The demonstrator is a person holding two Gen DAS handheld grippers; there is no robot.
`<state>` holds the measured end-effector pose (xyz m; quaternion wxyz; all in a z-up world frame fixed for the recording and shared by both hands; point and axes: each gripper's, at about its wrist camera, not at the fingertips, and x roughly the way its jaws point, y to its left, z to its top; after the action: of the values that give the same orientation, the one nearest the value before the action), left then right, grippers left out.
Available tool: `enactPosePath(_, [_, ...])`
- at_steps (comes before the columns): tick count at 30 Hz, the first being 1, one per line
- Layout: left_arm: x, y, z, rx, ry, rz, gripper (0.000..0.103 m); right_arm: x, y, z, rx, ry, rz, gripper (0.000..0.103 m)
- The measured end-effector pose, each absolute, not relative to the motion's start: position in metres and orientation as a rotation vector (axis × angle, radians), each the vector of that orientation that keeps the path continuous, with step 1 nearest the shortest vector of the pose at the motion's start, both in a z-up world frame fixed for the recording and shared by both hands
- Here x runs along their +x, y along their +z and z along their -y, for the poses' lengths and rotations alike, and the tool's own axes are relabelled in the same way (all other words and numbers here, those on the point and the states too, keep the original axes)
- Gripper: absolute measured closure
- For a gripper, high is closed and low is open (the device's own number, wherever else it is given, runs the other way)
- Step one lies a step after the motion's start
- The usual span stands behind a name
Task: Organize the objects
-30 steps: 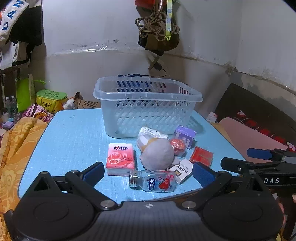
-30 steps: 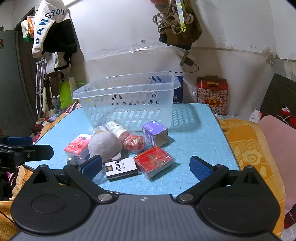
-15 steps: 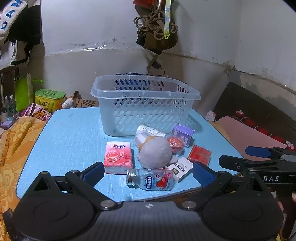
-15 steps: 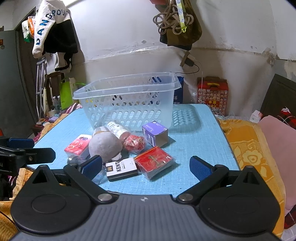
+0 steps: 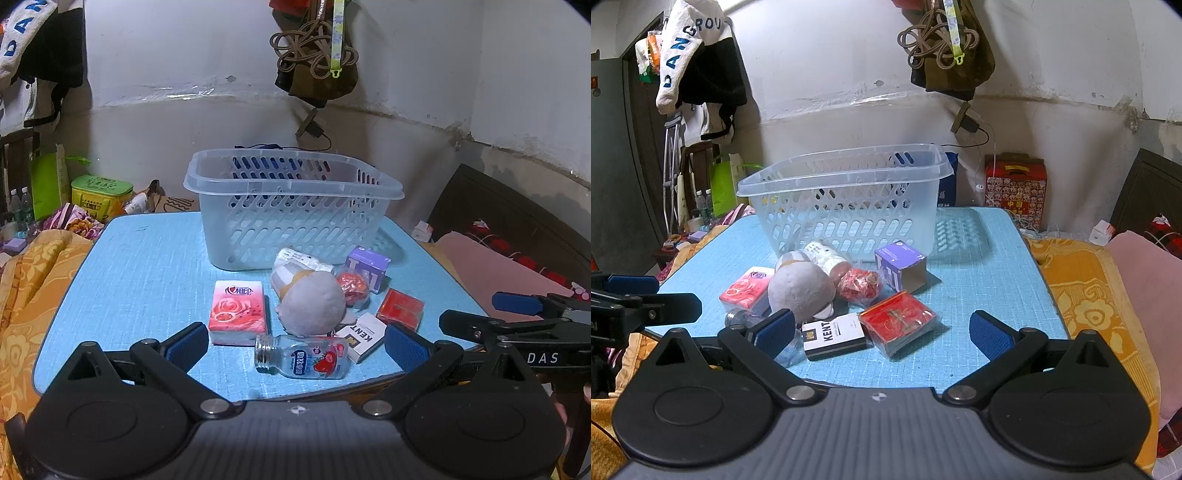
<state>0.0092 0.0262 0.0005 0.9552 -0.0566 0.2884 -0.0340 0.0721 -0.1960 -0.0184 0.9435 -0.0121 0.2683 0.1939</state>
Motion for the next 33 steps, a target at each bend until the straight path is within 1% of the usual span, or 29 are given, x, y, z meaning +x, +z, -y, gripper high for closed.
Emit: enactPosePath(33, [0.0108, -0.0060, -0.0225, -0.092, -0.034, -0.601, 0.000, 0.0719, -0.0182, 0.1976, -0.017, 0.391, -0.548, 0.000])
